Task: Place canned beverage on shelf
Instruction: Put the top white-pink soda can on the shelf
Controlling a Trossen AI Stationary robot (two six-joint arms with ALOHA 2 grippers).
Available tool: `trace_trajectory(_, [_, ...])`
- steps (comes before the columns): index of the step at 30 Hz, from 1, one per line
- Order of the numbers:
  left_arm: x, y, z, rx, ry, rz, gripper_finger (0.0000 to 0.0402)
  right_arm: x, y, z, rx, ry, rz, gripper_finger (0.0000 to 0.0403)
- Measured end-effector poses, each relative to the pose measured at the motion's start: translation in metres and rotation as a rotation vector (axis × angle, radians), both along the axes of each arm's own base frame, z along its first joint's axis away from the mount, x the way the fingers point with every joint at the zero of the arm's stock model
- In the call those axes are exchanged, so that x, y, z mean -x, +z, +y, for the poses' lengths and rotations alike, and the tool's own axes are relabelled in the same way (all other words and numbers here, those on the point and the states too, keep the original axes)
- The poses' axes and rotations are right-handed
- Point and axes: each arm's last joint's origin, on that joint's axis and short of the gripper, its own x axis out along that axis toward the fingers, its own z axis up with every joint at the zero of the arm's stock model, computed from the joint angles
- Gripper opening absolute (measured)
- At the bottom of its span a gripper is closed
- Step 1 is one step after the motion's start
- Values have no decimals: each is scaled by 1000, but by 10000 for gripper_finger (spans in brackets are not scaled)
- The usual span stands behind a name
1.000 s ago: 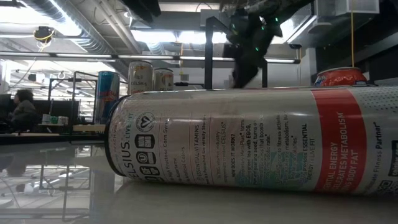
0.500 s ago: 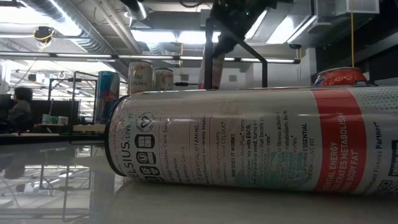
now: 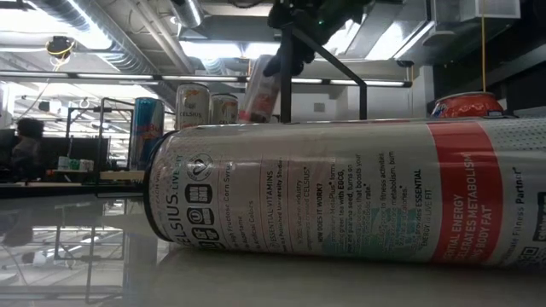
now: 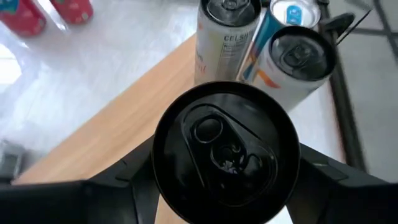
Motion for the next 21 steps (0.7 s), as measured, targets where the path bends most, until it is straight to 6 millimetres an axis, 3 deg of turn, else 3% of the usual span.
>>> trace_trajectory(12, [0,0,0,-16,-14,6,322,-17,-28,-6,-9,-8,44,248])
trace_trajectory(21, [-1,0,0,-18,-13,3,322,-22,-36,-8,3,-19,52,248])
